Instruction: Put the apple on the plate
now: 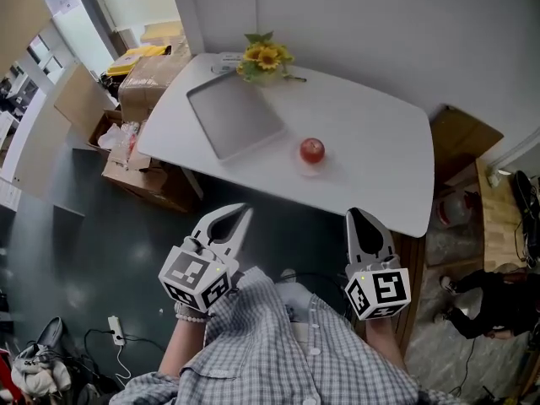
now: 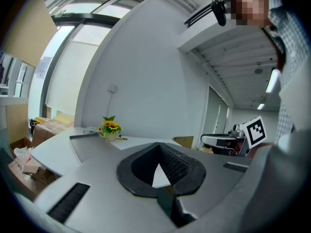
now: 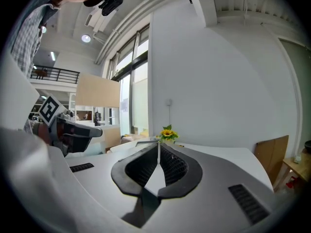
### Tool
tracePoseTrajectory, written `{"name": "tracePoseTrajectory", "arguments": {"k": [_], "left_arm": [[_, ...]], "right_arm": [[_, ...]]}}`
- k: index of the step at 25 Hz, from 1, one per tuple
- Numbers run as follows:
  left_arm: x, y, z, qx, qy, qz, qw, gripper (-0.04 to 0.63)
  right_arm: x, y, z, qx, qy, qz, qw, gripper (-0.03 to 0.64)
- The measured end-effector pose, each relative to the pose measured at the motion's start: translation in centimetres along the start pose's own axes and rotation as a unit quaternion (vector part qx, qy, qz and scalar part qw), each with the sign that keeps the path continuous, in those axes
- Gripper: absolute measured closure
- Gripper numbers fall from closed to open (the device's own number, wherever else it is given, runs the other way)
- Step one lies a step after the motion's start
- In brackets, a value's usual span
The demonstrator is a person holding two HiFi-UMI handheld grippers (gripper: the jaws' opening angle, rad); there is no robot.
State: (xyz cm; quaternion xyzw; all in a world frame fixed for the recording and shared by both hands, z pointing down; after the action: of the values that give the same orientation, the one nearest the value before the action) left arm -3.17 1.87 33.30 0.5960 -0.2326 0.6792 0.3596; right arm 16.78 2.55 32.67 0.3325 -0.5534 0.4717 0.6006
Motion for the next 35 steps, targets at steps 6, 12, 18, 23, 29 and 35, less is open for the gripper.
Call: {"name": "tracePoseTrajectory", "arguments": {"k": [6,12,18,23,29,35], "left_arm": [[0.1,0.0,3.5,-0.009,0.015,-0.007,0.9998,0.586],[0.6,0.3,5.7,-0.003,0.038,-0.009,0.9992,0.586],[0.7,1.5,8.2,0.012,0.051,-0.009,0.9986,0.586],[0.7,3.6,10.8,0.027,0.057,-0.016,0.9979,0.586],[1.6,6.8,14.6,0.054,0.092,-0.021,0.9941,0.586],[2.4,9.3,17.9,0.087,0.125,-0.025,0.9881,0.586]], "right_arm": [[0.4,-3.2,2.2,-0.004,0.012,0.013,1.0,0.588],[1.9,-5.3,3.2,0.016,0.031,0.027,0.999,0.588],[2.1,-6.6,4.7,0.031,0.035,0.037,0.998,0.588],[2.0,-7.5,6.8,0.05,0.045,0.027,0.997,0.588],[2.6,-8.0,10.2,0.069,0.07,0.02,0.995,0.588],[3.7,-9.1,13.2,0.098,0.099,0.027,0.99,0.588]]}}
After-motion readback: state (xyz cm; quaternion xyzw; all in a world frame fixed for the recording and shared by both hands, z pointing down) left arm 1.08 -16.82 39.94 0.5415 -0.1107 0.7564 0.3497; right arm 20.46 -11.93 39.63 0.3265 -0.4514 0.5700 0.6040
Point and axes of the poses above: the fingertips, and each gripper's own axes: z forward along the fingers, y to its left, x out of its underside, the point moved 1 cm from there along -z, backward along the fingers, and after that the axes turned 7 degrees about z, right-handed, at the moved point
